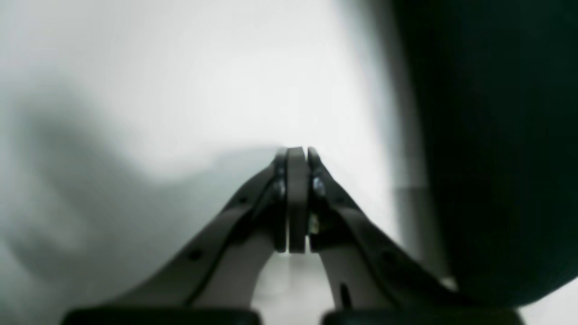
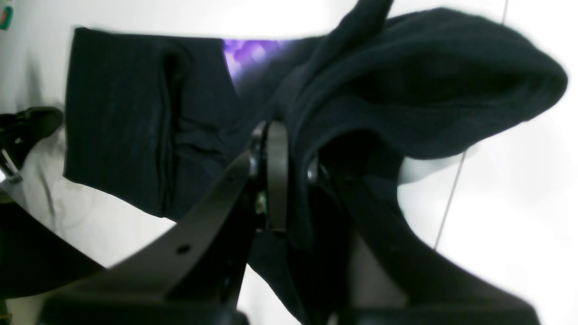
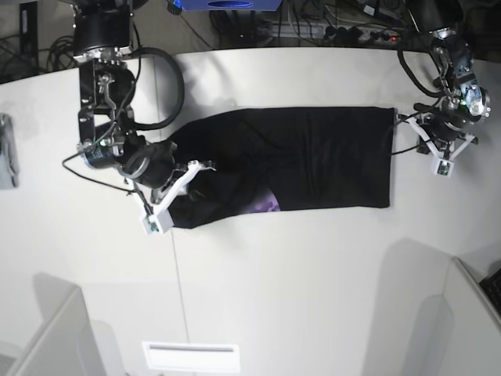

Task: Fold the T-shirt properly
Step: 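Fold the right gripper's end of the shirt over toward the left gripper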

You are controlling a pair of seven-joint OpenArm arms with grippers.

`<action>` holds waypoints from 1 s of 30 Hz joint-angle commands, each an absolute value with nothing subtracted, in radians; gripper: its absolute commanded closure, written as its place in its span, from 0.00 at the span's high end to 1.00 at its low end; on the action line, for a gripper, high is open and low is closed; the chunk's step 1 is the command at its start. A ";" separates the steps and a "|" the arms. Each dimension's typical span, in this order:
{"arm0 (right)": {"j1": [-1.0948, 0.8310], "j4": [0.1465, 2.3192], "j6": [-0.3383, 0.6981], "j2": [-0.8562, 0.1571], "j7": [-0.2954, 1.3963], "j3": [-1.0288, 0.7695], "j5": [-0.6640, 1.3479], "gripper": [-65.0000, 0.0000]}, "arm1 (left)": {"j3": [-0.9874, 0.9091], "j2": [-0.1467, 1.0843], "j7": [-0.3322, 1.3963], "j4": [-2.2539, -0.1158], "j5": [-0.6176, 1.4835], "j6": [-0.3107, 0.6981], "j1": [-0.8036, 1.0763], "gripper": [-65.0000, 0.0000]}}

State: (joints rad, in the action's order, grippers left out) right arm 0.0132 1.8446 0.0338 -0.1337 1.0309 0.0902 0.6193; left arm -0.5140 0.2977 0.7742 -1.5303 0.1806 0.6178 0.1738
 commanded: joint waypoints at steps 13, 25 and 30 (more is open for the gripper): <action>0.067 1.910 -0.019 -0.081 1.007 0.285 0.631 0.00 | -0.397 0.325 0.751 -1.423 0.058 0.616 0.150 0.00; 0.145 1.908 -0.134 -0.012 1.007 0.449 0.633 0.00 | -0.394 0.298 0.754 -1.423 0.054 0.622 0.150 0.00; 0.145 1.903 -0.134 0.039 1.007 0.455 0.631 0.00 | -0.394 0.297 0.754 -1.425 0.056 0.622 0.151 0.00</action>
State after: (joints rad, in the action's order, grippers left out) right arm 0.1238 1.8900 -0.1356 0.0299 1.0290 0.4538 0.6197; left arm -0.4042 0.3023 0.6777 -1.4338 0.0765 0.5987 0.1364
